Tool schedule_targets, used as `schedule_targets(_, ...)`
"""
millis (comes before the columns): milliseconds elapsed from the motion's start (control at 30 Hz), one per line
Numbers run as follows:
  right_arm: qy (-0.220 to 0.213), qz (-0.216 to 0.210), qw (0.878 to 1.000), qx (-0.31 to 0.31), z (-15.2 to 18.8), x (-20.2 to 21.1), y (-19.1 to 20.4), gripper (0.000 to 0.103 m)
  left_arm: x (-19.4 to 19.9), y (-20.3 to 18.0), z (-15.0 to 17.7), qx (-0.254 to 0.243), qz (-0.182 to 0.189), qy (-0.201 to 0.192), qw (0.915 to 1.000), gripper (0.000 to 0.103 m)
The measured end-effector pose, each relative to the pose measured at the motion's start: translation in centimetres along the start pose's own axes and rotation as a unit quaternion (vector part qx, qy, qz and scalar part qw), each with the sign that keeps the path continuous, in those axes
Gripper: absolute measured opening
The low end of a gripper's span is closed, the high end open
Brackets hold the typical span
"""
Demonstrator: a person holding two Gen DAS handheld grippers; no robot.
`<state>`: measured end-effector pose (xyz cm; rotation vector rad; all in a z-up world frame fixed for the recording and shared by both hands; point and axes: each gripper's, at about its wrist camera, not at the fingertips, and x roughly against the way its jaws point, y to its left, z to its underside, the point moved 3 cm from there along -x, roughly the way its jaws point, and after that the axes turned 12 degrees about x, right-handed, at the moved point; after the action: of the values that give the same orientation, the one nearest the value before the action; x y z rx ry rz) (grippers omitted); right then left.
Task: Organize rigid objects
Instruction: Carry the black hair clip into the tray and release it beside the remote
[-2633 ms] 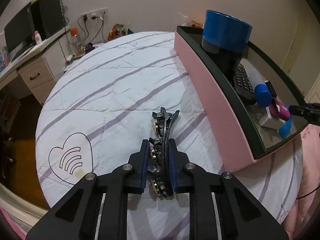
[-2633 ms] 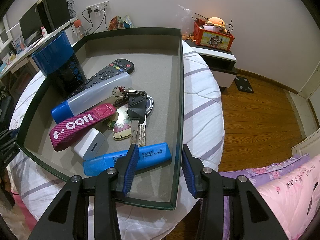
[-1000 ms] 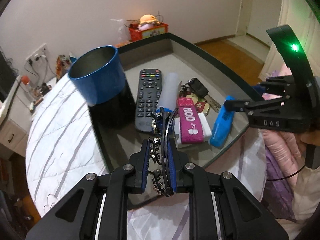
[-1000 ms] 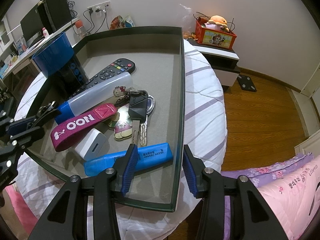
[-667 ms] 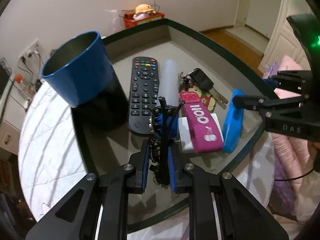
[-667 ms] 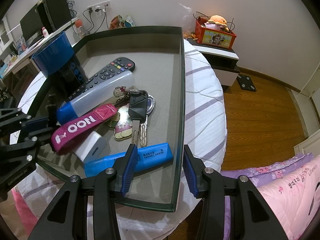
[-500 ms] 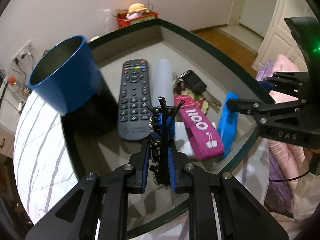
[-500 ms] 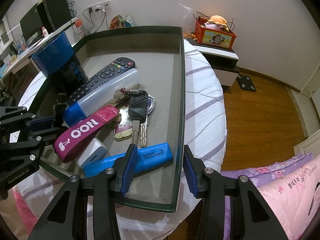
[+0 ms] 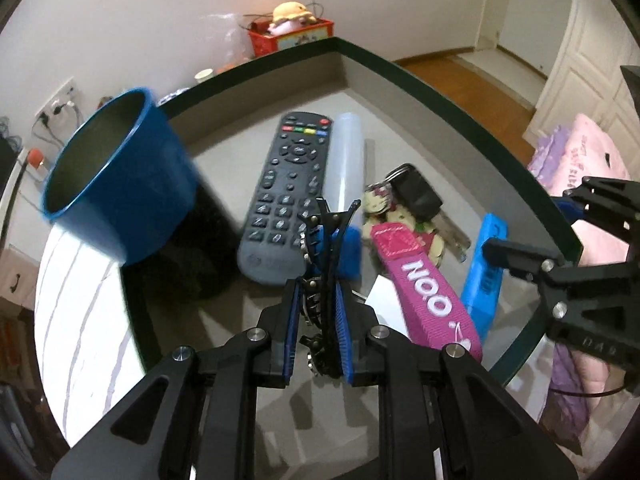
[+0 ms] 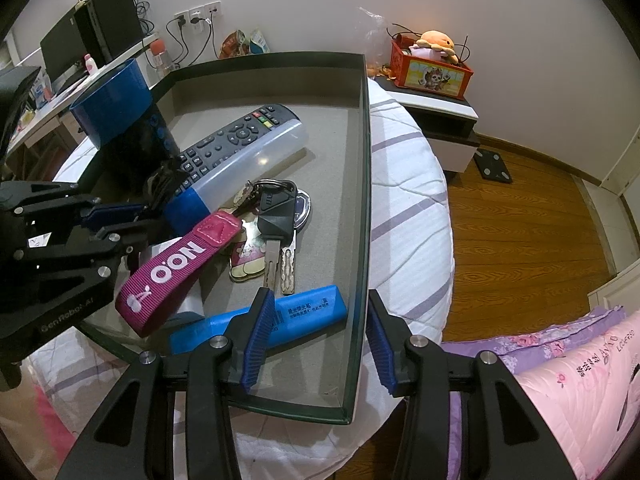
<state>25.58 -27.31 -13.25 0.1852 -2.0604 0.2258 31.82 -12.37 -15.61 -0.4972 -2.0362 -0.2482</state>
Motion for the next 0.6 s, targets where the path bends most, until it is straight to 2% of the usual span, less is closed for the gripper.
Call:
schedule_targets(100,0.0,0.0,1.0,0.0,0.1,0.1,0.0,0.047,0.2,1.3,0.7,0.014,-0.003,0.0,0.9999,0.018)
schedule_targets(167,0.0,0.0,1.0,-0.001,0.1,0.1,0.1,0.048,0.2,2.4,1.0,0.019,-0.031,0.0,0.9993,0.018)
schedule_targets(200,0.0,0.001,1.0,0.0,0.0,0.1,0.1,0.048,0.2,2.8,1.1,0.021,-0.034,-0.001,0.9992,0.018)
schedule_targets(267,0.001,0.003,1.0,0.002,0.0,0.2,0.3,0.05,0.8,3.1,1.4,0.026,-0.018,0.0,0.9995,0.018)
schedule_targets(400,0.002,0.001,1.0,0.002,0.0,0.1,0.3,0.051,1.1,2.6,2.2,0.015,-0.012,0.004,0.9998,0.015)
schedule_targets(600,0.003,0.002,1.0,0.002,0.1,0.2,0.3,0.051,1.4,2.6,2.3,0.026,-0.013,0.0,0.9996,0.017)
